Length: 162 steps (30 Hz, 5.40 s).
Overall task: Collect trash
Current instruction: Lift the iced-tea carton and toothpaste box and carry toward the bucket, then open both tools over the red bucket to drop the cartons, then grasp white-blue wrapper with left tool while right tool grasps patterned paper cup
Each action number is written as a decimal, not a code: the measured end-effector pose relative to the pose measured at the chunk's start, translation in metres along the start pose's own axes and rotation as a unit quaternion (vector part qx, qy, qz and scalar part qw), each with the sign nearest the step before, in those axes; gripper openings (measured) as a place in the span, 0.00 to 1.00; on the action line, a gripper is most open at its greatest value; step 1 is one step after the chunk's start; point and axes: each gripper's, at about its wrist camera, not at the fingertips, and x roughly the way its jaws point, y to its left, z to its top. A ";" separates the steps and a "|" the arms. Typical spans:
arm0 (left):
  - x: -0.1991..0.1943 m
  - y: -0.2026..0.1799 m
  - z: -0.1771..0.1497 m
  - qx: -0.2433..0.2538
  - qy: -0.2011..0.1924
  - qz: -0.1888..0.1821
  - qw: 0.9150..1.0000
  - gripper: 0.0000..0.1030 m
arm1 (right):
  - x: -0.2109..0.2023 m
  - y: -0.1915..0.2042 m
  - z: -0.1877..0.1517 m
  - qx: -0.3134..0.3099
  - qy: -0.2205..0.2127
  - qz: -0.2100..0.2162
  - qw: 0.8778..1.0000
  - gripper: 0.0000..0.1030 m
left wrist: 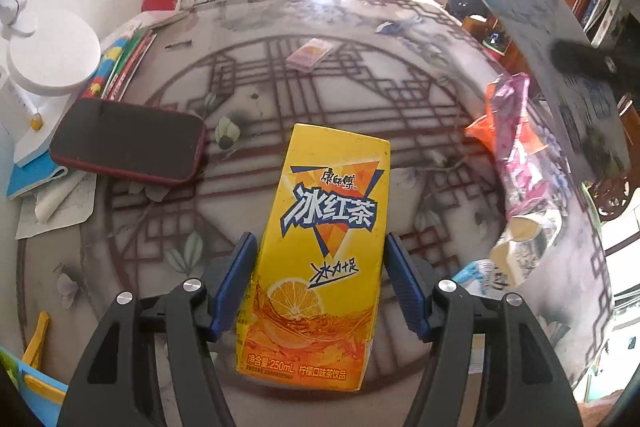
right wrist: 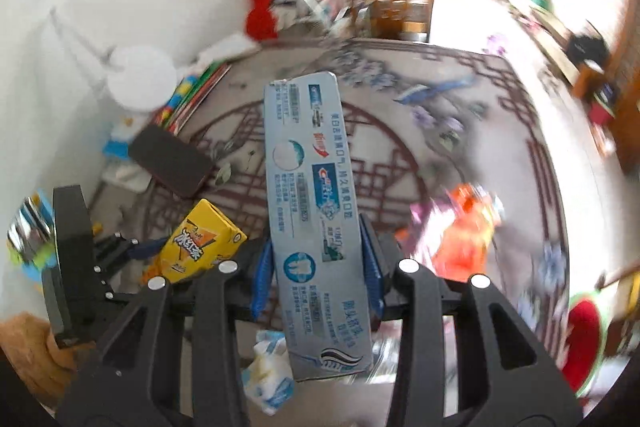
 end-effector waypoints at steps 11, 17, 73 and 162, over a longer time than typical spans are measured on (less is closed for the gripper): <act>-0.030 -0.038 0.021 -0.011 -0.041 -0.062 0.997 0.60 | -0.035 -0.033 -0.071 0.129 -0.018 -0.031 0.991 0.36; -0.043 -0.053 0.025 -0.005 -0.060 -0.075 0.995 0.60 | -0.055 -0.047 -0.081 0.145 -0.041 -0.041 0.988 0.37; -0.051 -0.246 0.036 0.057 -0.067 -0.081 0.993 0.60 | -0.131 -0.219 -0.143 0.215 -0.079 -0.049 0.972 0.37; 0.006 -0.109 -0.046 -0.057 0.053 0.010 0.997 0.77 | -0.080 -0.204 -0.133 0.207 -0.024 -0.069 0.976 0.62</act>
